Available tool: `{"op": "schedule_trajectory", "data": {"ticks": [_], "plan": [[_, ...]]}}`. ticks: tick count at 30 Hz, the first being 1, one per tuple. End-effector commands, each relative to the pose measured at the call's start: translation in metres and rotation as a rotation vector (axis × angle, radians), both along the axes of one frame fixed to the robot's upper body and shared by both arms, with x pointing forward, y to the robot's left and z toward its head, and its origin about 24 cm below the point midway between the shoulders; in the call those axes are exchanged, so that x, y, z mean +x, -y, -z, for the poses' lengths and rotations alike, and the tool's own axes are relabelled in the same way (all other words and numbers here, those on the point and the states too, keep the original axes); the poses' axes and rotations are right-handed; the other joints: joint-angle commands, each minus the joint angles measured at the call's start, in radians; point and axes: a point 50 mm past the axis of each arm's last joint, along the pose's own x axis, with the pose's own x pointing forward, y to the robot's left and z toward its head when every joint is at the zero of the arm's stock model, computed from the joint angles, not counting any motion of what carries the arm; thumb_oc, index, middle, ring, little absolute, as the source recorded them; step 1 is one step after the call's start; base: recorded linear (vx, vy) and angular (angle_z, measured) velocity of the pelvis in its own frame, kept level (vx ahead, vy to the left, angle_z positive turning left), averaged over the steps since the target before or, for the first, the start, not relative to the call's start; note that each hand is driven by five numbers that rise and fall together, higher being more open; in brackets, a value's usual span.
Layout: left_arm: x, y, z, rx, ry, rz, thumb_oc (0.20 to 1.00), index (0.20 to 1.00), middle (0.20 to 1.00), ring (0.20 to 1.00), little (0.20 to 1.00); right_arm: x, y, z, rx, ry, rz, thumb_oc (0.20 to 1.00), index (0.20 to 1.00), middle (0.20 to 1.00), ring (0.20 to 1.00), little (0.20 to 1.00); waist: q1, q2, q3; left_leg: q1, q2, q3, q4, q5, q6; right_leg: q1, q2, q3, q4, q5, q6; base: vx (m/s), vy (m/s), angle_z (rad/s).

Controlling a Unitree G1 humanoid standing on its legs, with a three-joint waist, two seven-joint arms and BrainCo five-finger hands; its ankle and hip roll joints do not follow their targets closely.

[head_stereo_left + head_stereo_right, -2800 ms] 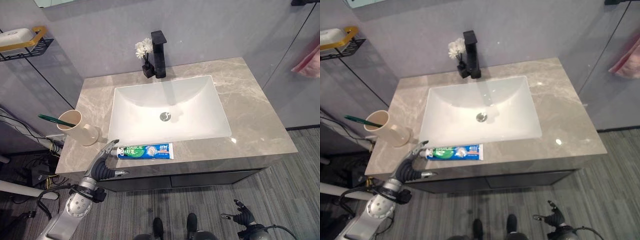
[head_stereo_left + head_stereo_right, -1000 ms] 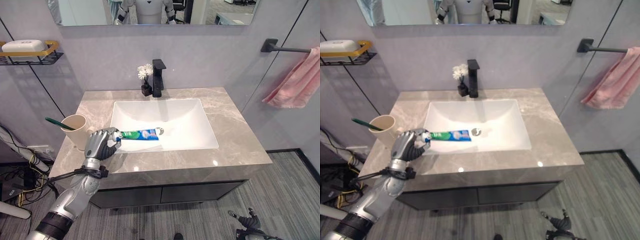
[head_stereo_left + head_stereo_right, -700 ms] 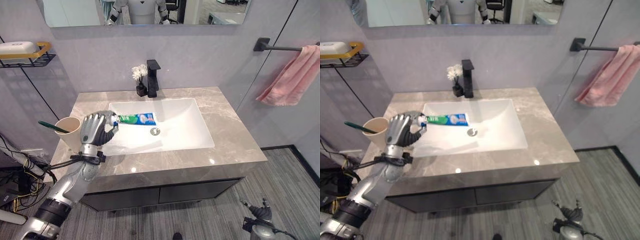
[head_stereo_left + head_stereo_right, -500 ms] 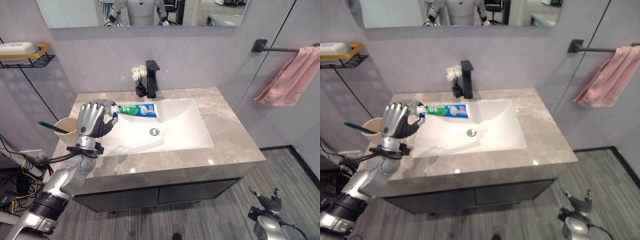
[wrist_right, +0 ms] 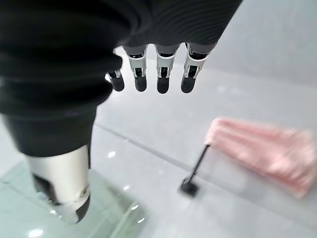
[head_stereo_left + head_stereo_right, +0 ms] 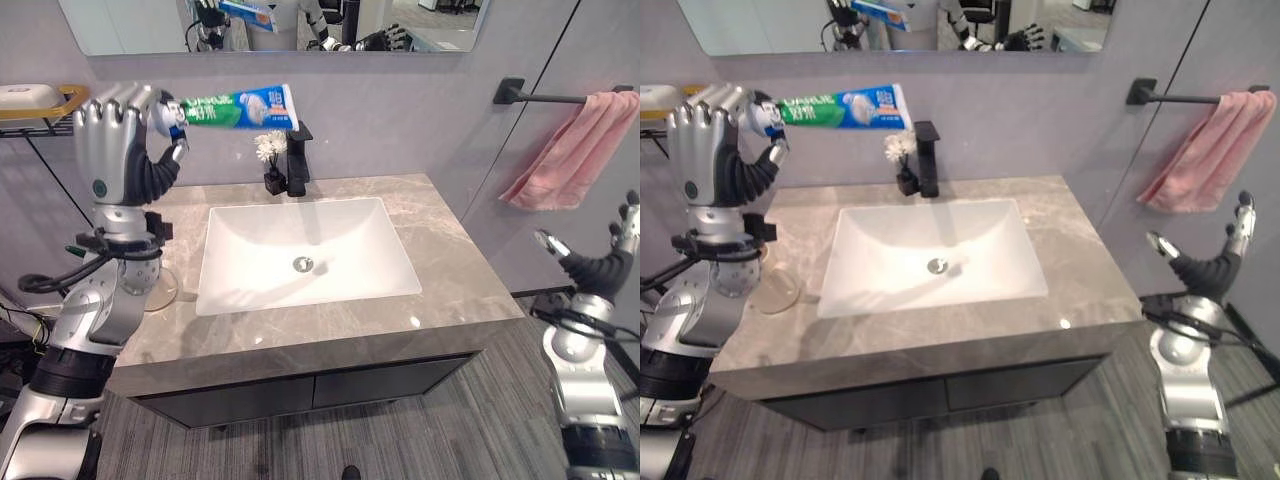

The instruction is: Put brush and paste in cup on sink, flatten towel.

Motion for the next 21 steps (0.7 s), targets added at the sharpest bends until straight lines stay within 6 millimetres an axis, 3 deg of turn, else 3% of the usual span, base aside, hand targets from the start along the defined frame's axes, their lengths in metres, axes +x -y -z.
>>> {"op": "schedule_trajectory", "data": {"ticks": [1, 2, 3, 5, 6, 8, 9, 13, 14, 21], "plan": [[-0.002, 0.003, -0.045, -0.029, 0.190, 0.023, 0.200, 0.200, 0.200, 0.200, 0.200, 0.012, -0.012, -0.008, 0.333, 0.135, -0.269, 1.000, 1.000, 1.000, 1.000, 1.000, 0.026, 0.016, -0.054, 0.014, 0.099, -0.015, 0.003, -0.025, -0.087, 0.040, -0.065, 0.003, 0.013, -0.039, 0.096, 0.00, 0.000, 0.00], [-0.001, 0.004, -0.050, -0.036, 0.201, 0.033, 0.200, 0.200, 0.200, 0.200, 0.200, 0.016, -0.021, -0.007, 0.408, 0.142, -0.352, 1.000, 1.000, 1.000, 1.000, 1.000, 0.028, 0.015, -0.057, 0.014, 0.099, -0.015, 0.003, -0.031, -0.088, 0.042, -0.064, 0.003, 0.010, -0.042, 0.098, 0.00, 0.000, 0.00], [0.000, 0.007, -0.058, -0.050, 0.218, 0.055, 0.200, 0.200, 0.200, 0.200, 0.200, 0.029, -0.048, -0.002, 0.658, 0.173, -0.578, 1.000, 1.000, 1.000, 1.000, 1.000, 0.038, 0.011, -0.053, 0.013, 0.097, -0.011, 0.003, -0.022, -0.088, 0.039, -0.066, 0.002, 0.012, -0.035, 0.096, 0.00, 0.000, 0.00], [0.003, 0.017, -0.069, -0.041, 0.241, 0.086, 0.200, 0.200, 0.200, 0.200, 0.200, 0.042, -0.080, 0.000, 0.854, 0.178, -0.757, 1.000, 1.000, 1.000, 1.000, 1.000, 0.053, 0.007, -0.055, 0.009, 0.095, -0.012, 0.003, -0.026, -0.090, 0.040, -0.070, -0.001, 0.008, -0.038, 0.098, 0.01, 0.018, 0.00], [0.004, 0.029, -0.077, -0.029, 0.267, 0.120, 0.200, 0.200, 0.200, 0.200, 0.200, 0.054, -0.115, -0.002, 0.992, 0.170, -0.904, 1.000, 1.000, 1.000, 1.000, 1.000, 0.072, 0.008, -0.057, 0.006, 0.091, -0.017, 0.003, -0.025, -0.088, 0.043, -0.074, -0.007, 0.006, -0.036, 0.098, 0.01, 0.037, -0.01], [0.004, 0.040, -0.083, -0.013, 0.288, 0.151, 0.200, 0.200, 0.200, 0.200, 0.200, 0.062, -0.138, -0.006, 1.059, 0.159, -0.990, 1.000, 1.000, 1.000, 1.000, 1.000, 0.081, 0.008, -0.059, 0.005, 0.089, -0.020, 0.003, -0.024, -0.087, 0.045, -0.078, -0.010, 0.005, -0.036, 0.098, 0.01, 0.016, 0.00], [0.004, 0.040, -0.083, -0.011, 0.290, 0.151, 0.200, 0.200, 0.200, 0.200, 0.200, 0.063, -0.138, -0.006, 1.060, 0.162, -0.992, 1.000, 1.000, 1.000, 1.000, 1.000, 0.081, 0.006, -0.058, 0.005, 0.089, -0.020, 0.003, -0.024, -0.087, 0.045, -0.078, -0.010, 0.005, -0.036, 0.098, 0.01, 0.013, 0.03], [0.005, 0.061, -0.088, 0.023, 0.315, 0.211, 0.200, 0.200, 0.200, 0.200, 0.200, 0.073, -0.178, -0.034, 1.025, 0.168, -1.162, 1.000, 1.000, 1.000, 1.000, 1.000, 0.102, 0.004, -0.059, -0.002, 0.083, -0.026, 0.003, -0.023, -0.085, 0.042, -0.085, -0.011, 0.004, -0.034, 0.099, 0.01, 0.020, 0.05], [0.004, 0.066, -0.089, 0.032, 0.329, 0.232, 0.200, 0.200, 0.200, 0.200, 0.200, 0.073, -0.193, -0.051, 0.951, 0.181, -1.255, 1.000, 1.000, 1.000, 1.000, 1.000, 0.110, 0.000, -0.060, -0.006, 0.081, -0.027, 0.003, -0.023, -0.083, 0.039, -0.086, -0.012, 0.004, -0.034, 0.100, 0.00, 0.000, 0.00], [0.002, 0.077, -0.088, 0.033, 0.338, 0.284, 0.200, 0.200, 0.200, 0.200, 0.200, 0.065, -0.215, -0.086, 0.804, 0.239, -1.378, 1.000, 1.000, 1.000, 1.000, 1.000, 0.124, -0.008, -0.059, -0.020, 0.077, -0.036, 0.003, -0.021, -0.081, 0.035, -0.091, -0.024, 0.004, -0.033, 0.101, 0.00, 0.000, 0.00]]}}
